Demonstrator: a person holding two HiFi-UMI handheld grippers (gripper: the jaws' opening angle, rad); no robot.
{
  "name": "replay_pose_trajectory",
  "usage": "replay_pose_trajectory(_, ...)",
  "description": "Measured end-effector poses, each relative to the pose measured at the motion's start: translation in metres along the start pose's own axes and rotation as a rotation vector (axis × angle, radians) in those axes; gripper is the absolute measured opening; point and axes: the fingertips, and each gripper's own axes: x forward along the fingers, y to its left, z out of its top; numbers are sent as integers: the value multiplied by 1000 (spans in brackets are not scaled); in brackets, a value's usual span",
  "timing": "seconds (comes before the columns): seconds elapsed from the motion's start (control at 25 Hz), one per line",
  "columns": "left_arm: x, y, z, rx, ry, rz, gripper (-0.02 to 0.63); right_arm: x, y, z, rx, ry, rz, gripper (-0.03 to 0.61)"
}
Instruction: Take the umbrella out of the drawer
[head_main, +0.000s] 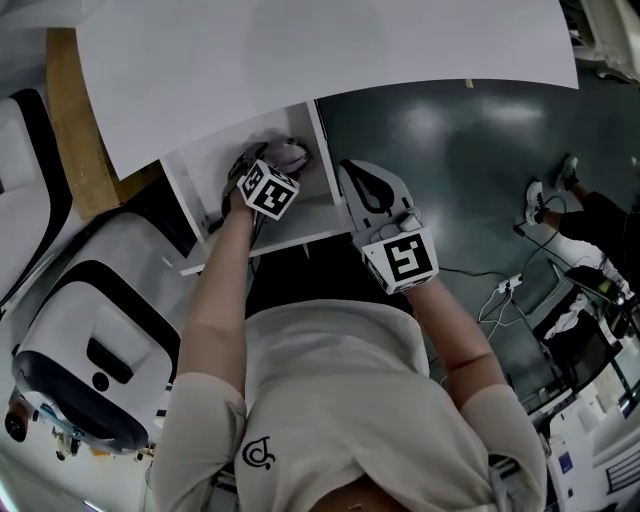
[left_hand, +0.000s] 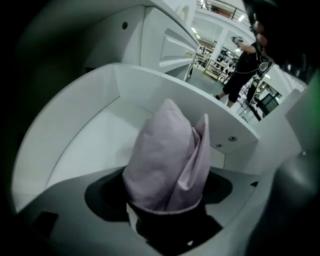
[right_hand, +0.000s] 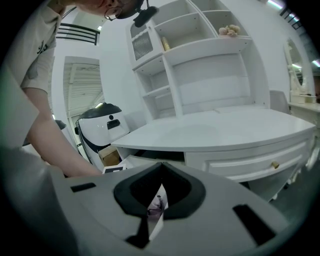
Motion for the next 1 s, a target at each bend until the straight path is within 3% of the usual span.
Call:
replay_pose_trajectory(0.12, -1, 6, 0, 6, 14, 65, 272, -2, -3, 0, -1, 6, -18, 6)
replay_pose_trajectory(0.6, -21, 2, -10, 16, 49, -2, 232, -24, -5, 11, 16, -4, -74, 6)
replay_pose_trajectory(1.0, -111, 0, 38, -42, -214, 34, 227, -34, 20, 47, -39, -49, -55, 6)
